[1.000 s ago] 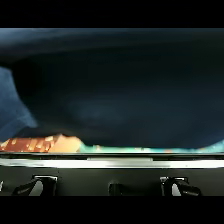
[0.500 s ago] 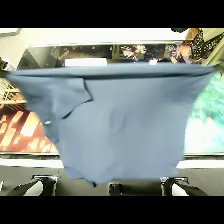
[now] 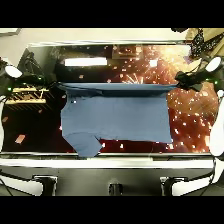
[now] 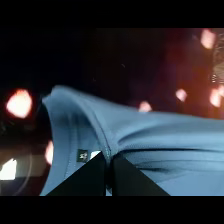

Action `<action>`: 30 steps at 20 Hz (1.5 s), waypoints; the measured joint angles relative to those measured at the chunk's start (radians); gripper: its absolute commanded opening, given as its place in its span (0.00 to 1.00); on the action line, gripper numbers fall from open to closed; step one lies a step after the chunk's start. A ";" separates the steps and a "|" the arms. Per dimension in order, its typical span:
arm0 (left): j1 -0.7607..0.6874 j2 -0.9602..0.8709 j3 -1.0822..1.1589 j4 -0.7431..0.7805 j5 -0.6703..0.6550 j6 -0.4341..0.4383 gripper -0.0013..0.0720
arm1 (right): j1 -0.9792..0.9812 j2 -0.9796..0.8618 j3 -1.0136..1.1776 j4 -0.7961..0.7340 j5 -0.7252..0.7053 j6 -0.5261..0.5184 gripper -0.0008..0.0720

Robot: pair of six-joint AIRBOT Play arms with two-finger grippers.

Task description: Fold the clothes and pants, and hang the long-sleeved shirts on hangers.

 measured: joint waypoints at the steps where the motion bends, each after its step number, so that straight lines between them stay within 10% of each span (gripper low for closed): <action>1: -0.003 -0.024 0.014 0.000 0.004 0.004 0.04 | 0.000 -0.019 -0.002 0.005 -0.014 -0.005 0.05; 19: -0.057 -0.188 0.046 0.039 -0.322 -0.039 0.04 | 0.018 -0.101 -0.129 -0.031 0.107 -0.037 0.06; 21: -0.061 -0.199 0.046 0.039 -0.327 -0.048 0.05 | 0.019 -0.118 -0.133 -0.034 0.107 -0.037 0.19; 24: -0.061 -0.205 0.048 0.039 -0.332 -0.054 0.48 | 0.018 -0.132 -0.135 -0.040 0.107 -0.036 0.57; 30: 0.005 -0.117 0.090 0.063 -0.416 -0.031 0.47 | -0.040 -0.016 -0.140 -0.040 0.152 -0.104 0.66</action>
